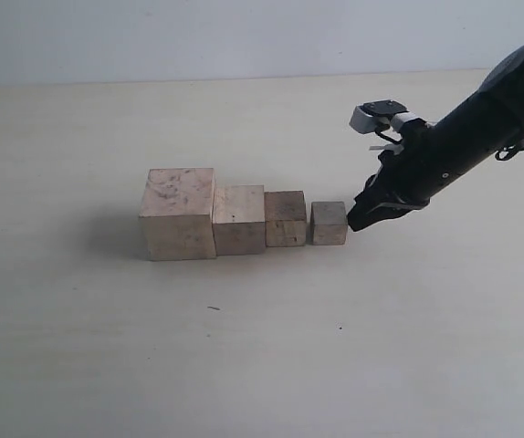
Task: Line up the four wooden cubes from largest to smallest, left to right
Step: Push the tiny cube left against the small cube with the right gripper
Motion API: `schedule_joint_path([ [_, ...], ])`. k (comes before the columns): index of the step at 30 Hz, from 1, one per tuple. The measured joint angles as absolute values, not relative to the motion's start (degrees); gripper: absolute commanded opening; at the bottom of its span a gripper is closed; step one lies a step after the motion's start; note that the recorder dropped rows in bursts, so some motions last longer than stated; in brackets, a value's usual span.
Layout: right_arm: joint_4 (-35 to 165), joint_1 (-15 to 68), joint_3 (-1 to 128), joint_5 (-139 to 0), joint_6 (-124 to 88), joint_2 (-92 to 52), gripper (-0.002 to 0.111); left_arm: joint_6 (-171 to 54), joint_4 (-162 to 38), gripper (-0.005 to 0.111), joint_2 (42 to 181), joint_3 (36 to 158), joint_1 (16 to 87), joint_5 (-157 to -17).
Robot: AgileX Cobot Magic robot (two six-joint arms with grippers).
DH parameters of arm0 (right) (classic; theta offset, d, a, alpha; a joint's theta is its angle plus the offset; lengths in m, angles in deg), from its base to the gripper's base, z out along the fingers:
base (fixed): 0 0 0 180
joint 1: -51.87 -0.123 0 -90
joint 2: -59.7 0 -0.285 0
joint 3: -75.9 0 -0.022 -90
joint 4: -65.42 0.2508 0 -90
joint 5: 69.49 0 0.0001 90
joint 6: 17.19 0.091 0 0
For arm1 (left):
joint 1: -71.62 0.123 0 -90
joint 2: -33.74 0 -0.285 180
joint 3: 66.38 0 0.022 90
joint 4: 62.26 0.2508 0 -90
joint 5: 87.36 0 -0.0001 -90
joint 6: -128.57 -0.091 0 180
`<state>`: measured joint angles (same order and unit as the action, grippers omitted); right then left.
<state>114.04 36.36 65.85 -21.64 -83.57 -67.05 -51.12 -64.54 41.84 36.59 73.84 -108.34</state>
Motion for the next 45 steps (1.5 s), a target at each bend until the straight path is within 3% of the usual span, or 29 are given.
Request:
schedule_joint_path([
  [45, 118.7, 36.36, 65.85, -20.6, -89.42, -67.05, 0.0, -51.12, -64.54, 0.0, 41.84, 36.59, 73.84, -108.34],
])
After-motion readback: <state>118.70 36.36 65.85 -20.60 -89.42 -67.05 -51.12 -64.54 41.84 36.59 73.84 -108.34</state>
